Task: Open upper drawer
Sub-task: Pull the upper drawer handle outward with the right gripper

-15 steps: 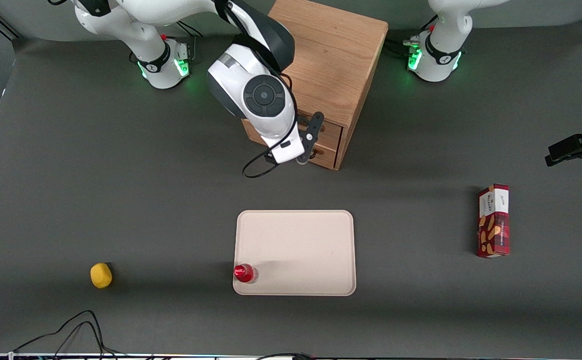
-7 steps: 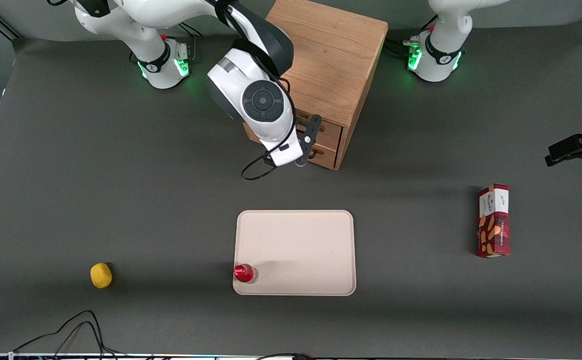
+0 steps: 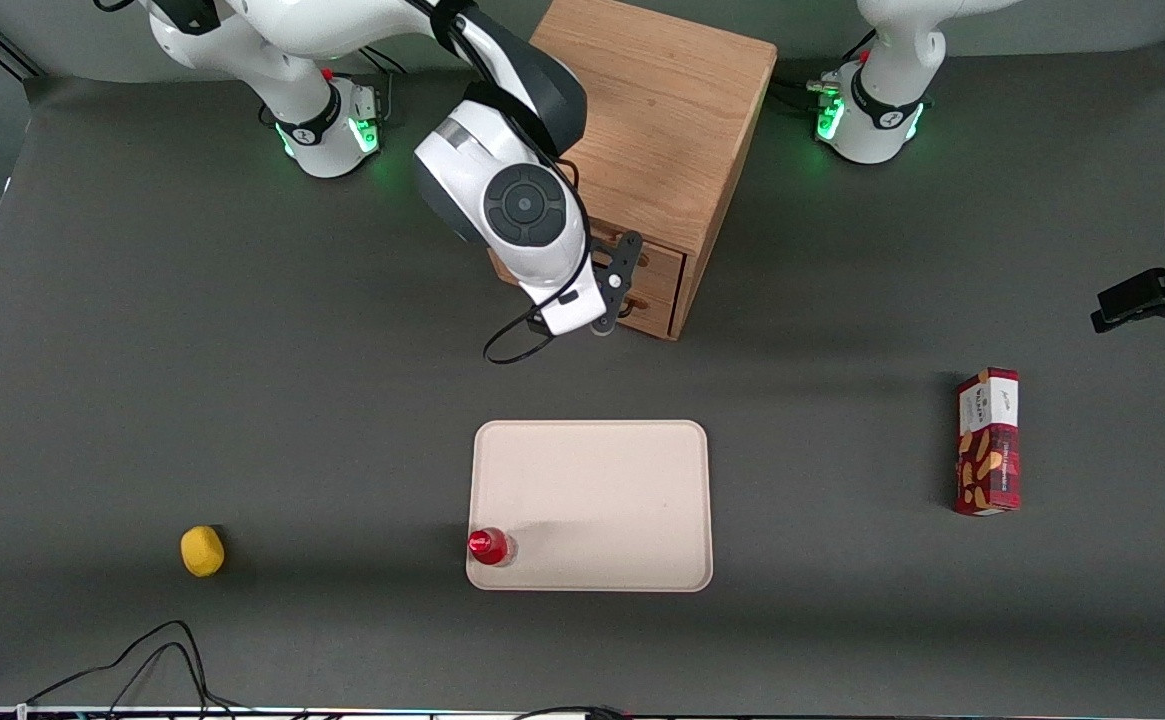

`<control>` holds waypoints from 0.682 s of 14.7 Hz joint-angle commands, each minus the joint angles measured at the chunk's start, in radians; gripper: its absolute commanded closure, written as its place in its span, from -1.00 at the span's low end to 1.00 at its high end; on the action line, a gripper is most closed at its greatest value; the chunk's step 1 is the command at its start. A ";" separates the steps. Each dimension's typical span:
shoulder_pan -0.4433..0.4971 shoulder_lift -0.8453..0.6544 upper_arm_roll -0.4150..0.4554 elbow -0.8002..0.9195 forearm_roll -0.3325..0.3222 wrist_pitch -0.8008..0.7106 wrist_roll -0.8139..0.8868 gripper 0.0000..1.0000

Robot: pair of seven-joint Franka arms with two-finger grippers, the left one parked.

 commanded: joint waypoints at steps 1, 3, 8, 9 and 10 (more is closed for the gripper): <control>-0.005 0.008 -0.033 0.004 -0.015 0.018 -0.059 -1.00; -0.005 0.010 -0.050 0.016 -0.015 0.018 -0.065 -1.00; -0.005 0.022 -0.073 0.025 -0.011 0.073 -0.067 -1.00; -0.005 0.024 -0.081 0.025 -0.011 0.088 -0.068 -1.00; -0.005 0.024 -0.087 0.025 -0.011 0.093 -0.068 -1.00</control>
